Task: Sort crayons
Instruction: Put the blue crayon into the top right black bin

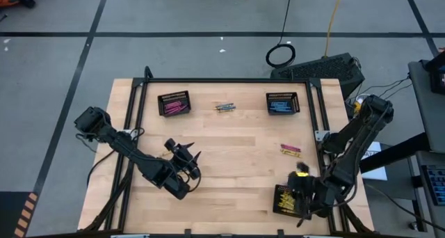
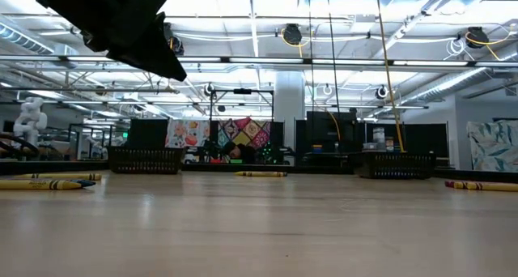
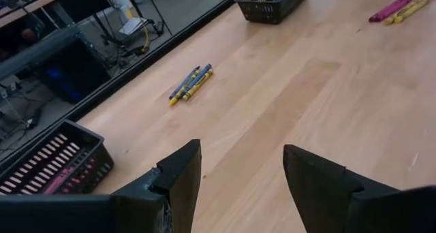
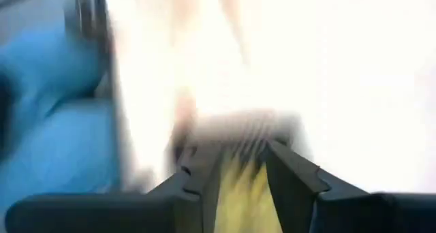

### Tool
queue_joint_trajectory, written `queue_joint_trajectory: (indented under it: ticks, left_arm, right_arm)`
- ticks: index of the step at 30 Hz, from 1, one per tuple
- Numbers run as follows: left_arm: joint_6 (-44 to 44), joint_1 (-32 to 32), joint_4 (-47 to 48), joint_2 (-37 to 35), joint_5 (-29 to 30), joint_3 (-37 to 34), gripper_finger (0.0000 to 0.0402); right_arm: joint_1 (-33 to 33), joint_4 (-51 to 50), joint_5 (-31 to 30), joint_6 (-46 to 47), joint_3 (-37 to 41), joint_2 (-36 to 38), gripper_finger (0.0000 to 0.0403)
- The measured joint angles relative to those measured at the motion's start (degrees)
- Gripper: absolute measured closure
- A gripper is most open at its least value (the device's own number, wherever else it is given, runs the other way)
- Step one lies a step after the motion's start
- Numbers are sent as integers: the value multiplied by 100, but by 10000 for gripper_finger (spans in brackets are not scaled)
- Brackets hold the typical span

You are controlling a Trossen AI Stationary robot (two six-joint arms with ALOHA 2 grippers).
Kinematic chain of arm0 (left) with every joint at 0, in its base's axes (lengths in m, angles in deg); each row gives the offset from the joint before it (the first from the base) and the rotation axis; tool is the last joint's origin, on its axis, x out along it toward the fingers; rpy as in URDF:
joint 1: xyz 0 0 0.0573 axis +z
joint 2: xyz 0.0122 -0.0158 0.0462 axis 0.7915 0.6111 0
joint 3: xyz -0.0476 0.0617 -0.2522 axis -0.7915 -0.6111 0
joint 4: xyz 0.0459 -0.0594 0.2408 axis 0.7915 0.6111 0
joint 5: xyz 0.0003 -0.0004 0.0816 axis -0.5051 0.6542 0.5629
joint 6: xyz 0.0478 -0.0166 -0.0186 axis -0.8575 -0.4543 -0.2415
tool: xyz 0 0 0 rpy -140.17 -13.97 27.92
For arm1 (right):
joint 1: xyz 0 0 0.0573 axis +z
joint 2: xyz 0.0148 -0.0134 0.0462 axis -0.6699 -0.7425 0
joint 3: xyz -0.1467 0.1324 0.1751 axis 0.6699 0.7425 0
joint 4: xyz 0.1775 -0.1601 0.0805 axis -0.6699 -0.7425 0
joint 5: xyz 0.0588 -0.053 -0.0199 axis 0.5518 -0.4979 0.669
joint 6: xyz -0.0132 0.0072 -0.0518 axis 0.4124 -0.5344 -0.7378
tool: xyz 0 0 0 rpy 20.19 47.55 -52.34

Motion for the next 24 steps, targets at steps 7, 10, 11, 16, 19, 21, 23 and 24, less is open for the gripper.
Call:
queue_joint_trajectory:
  ticks: [7,10,11,16,19,21,23,24]
  left_arm:
    - [7,84,-262,0,-312,0,190]
    - [5,158,-295,0,-651,0,190]
    - [5,203,-342,0,-707,0,190]
    - [-682,650,-908,0,-1003,0,190]
    - [-2081,1214,-2044,0,-1549,-230,190]
    - [-3073,1726,-2965,1,-2233,-519,190]
    - [-3824,2324,-3916,4,-3227,-800,190]
    - [-4061,2610,-4283,4,-3576,-923,190]
  right_arm:
    - [-319,-9,-4729,-993,398,-83,320]
    - [-936,-602,-3496,-342,613,-7,329]
    - [-1169,-671,-3004,-261,728,-6,332]
    - [-2313,97,-1212,-1130,1424,-11,353]
    - [-3058,1552,-212,-2703,1938,-18,366]
    - [-3524,2765,395,-3807,2227,-16,374]
    - [-3956,4039,659,-4634,2504,-16,381]
    - [-4132,4668,680,-4956,2633,-16,383]
